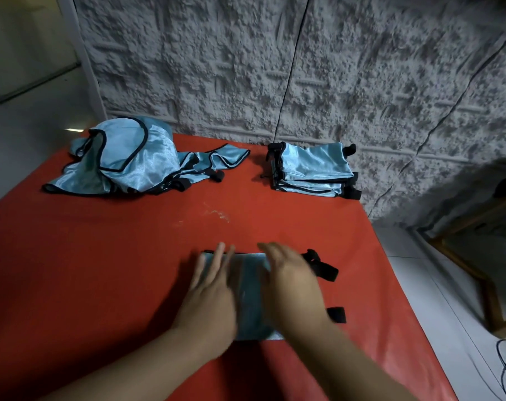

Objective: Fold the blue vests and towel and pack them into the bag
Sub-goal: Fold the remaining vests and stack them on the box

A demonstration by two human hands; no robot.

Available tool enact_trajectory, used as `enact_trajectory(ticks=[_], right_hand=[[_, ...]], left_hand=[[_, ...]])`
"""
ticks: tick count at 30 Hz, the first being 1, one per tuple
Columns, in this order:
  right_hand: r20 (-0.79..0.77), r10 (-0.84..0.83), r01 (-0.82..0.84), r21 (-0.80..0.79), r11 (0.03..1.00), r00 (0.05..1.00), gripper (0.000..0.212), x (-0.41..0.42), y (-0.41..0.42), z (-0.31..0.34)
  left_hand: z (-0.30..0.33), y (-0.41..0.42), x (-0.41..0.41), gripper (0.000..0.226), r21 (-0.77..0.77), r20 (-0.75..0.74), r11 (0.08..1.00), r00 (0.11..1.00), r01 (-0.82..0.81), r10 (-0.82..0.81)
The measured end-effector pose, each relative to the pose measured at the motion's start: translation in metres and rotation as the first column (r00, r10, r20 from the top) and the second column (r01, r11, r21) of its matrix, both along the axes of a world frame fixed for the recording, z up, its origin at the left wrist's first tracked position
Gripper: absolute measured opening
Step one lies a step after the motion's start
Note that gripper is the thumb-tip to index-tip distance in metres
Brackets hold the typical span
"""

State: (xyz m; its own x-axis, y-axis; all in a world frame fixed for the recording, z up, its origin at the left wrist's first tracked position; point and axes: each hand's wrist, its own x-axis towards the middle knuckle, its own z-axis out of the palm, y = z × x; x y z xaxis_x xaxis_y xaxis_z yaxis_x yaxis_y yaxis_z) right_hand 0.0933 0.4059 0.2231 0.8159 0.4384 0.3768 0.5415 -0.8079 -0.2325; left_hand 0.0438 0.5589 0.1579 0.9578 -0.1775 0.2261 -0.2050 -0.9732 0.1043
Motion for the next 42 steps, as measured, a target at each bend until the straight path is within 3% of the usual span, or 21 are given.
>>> enact_trajectory(ticks=[2,3,7,10,13,15,17,19,21,23,26,33,37,40,42], right_hand=[[-0.101,0.026,-0.047,-0.204,0.978,0.995,0.058,-0.032,0.005,-0.021],[-0.157,-0.013,-0.033,-0.283,0.959,0.987,0.064,-0.041,0.002,-0.033],[-0.212,-0.125,0.041,-0.361,0.932,0.969,0.059,-0.04,-0.026,-0.063],[-0.36,-0.14,-0.002,-0.368,0.93,0.922,0.072,-0.022,-0.038,-0.058],[-0.433,-0.132,-0.013,-0.316,0.949,0.892,0.064,-0.01,-0.032,-0.049],[-0.401,-0.132,0.066,-0.175,0.982,0.907,0.051,-0.007,-0.026,-0.042],[-0.179,-0.184,0.199,0.068,0.978,0.967,0.028,-0.004,-0.023,-0.029],[-0.046,-0.385,0.387,0.176,0.905,0.922,0.009,-0.002,-0.029,-0.02],[-0.252,-0.521,0.549,0.052,0.834,0.816,0.033,0.003,-0.04,-0.015],[-0.461,-0.561,0.556,-0.164,0.815,0.687,0.047,0.007,-0.045,-0.017],[-0.574,-0.544,0.51,-0.239,0.826,0.612,0.046,0.012,-0.041,-0.021],[-0.723,-0.482,0.564,-0.155,0.811,0.495,0.04,0.025,-0.04,-0.021],[-0.701,-0.495,0.519,-0.205,0.83,0.513,0.025,0.027,-0.04,-0.021],[-0.788,-0.364,0.451,-0.125,0.884,0.496,0.014,0.034,-0.045,-0.012],[-0.857,-0.267,0.433,-0.057,0.899,0.441,0.02,0.037,-0.049,-0.008]], left_hand=[[-0.01,0.001,-0.004,0.071,0.082,-0.041,0.976,0.979,0.203,-0.2],[-0.015,0.003,-0.005,0.073,0.116,-0.088,0.967,0.972,0.226,-0.217],[-0.024,0.005,-0.004,0.065,0.084,-0.122,0.996,0.993,0.016,-0.006],[-0.023,0.003,-0.003,0.066,0.033,-0.165,0.986,0.972,-0.161,0.165],[-0.025,0.003,-0.001,0.07,0.002,-0.207,0.968,0.947,-0.25,0.245],[-0.016,0.004,0.001,0.073,-0.045,-0.223,0.959,0.938,-0.281,0.265],[-0.006,0.009,0.004,0.073,-0.137,-0.221,0.932,0.927,-0.336,0.302],[0.012,0.016,0.003,0.073,-0.216,-0.224,0.859,0.88,-0.464,0.418],[0.027,0.024,0.002,0.059,-0.268,-0.261,0.769,0.812,-0.58,0.522],[0.032,0.032,0.002,0.036,-0.268,-0.417,0.693,0.73,-0.669,0.542],[0.03,0.038,0.004,0.029,-0.294,-0.524,0.654,0.69,-0.697,0.5],[0.037,0.037,0.017,0.025,-0.292,-0.635,0.595,0.617,-0.749,0.465],[0.042,0.035,0.018,0.018,-0.282,-0.67,0.607,0.605,-0.743,0.431],[0.045,0.031,0.018,0.016,-0.301,-0.683,0.598,0.606,-0.743,0.409],[0.047,0.03,0.016,0.016,-0.334,-0.678,0.581,0.617,-0.742,0.398]])
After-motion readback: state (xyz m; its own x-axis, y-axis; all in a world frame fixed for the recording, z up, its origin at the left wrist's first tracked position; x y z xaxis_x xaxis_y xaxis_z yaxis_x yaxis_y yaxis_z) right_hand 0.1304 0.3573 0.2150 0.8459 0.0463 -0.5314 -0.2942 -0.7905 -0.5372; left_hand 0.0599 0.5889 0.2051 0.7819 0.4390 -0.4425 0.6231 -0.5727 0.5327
